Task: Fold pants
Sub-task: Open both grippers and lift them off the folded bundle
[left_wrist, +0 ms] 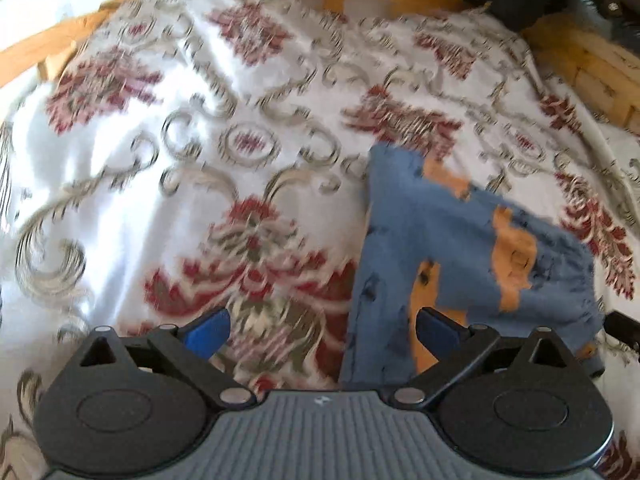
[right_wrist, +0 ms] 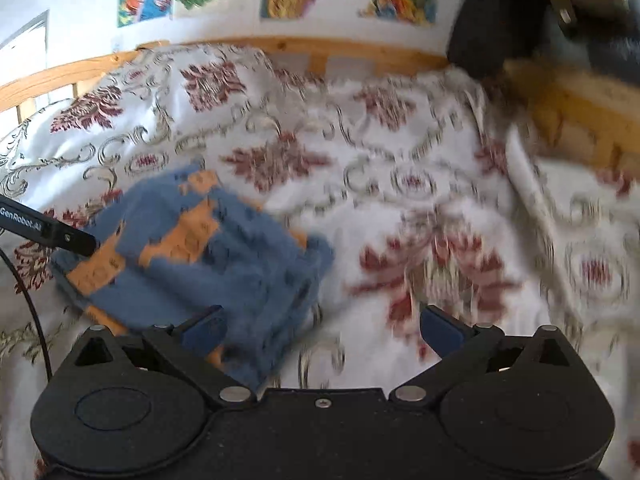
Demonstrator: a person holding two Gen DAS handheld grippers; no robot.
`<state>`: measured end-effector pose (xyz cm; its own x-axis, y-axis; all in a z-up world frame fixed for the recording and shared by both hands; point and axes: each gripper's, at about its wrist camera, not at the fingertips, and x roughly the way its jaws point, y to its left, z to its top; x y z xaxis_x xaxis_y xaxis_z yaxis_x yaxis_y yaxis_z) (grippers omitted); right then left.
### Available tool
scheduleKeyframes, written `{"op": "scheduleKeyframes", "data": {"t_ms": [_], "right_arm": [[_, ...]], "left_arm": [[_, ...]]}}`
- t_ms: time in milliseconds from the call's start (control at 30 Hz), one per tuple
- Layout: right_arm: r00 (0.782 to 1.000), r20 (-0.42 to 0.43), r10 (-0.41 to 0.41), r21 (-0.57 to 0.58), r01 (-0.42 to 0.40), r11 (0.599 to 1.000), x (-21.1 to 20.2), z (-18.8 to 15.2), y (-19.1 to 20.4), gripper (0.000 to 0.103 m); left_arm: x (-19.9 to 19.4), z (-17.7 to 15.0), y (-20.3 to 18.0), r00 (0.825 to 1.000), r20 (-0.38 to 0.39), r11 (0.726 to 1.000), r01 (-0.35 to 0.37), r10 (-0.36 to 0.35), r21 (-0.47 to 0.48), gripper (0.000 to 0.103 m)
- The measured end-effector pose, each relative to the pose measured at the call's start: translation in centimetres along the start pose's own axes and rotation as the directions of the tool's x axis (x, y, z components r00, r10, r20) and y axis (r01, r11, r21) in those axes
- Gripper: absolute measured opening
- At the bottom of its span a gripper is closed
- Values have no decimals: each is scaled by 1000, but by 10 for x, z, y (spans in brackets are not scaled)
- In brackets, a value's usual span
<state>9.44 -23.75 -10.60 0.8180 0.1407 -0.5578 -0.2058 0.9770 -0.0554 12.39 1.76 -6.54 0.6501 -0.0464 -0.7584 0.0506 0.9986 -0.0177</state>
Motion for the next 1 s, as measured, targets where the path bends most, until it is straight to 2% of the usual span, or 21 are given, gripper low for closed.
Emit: {"op": "scheduleKeyframes", "data": {"t_ms": [100, 200, 300, 367, 467, 567, 667, 767, 867, 1000], "right_arm": [[999, 16, 29, -56, -28, 998, 18, 20, 7, 102], [995, 26, 94, -100, -91, 991, 42, 42, 21, 102], [986, 8, 166, -126, -164, 978, 66, 59, 33, 102], [983, 9, 181, -159, -177, 971, 80, 66, 40, 102], [988, -18, 153, -157, -154, 976, 103, 72, 40, 102], [989, -62, 131, -85, -136, 987, 117, 73, 28, 102], [982, -16, 186, 22, -186, 982, 105, 74, 16, 102], [979, 28, 200, 26, -201, 979, 96, 80, 17, 102], [986, 16, 165, 2, -165, 986, 100, 80, 19, 102], [996, -35, 77, 30, -76, 997, 114, 67, 5, 102]], "left_arm": [[3, 8, -6, 998, 57, 1000, 4, -6, 20, 102], [10, 12, -12, 996, 93, 999, 0, -5, 53, 102], [18, 12, -15, 996, 86, 996, -13, 5, 84, 102], [23, 11, -14, 997, 70, 996, -13, 7, 89, 103], [32, 9, -8, 1000, 25, 998, 10, -11, 66, 102], [38, 9, 1, 999, -18, 999, 45, -45, 0, 102], [38, 10, 7, 997, -34, 997, 65, -66, -38, 103], [38, 10, 7, 997, -36, 997, 61, -63, -42, 103], [37, 10, 5, 998, -37, 998, 58, -59, -34, 103], [38, 10, 5, 997, -39, 998, 58, -59, -36, 103]]}}
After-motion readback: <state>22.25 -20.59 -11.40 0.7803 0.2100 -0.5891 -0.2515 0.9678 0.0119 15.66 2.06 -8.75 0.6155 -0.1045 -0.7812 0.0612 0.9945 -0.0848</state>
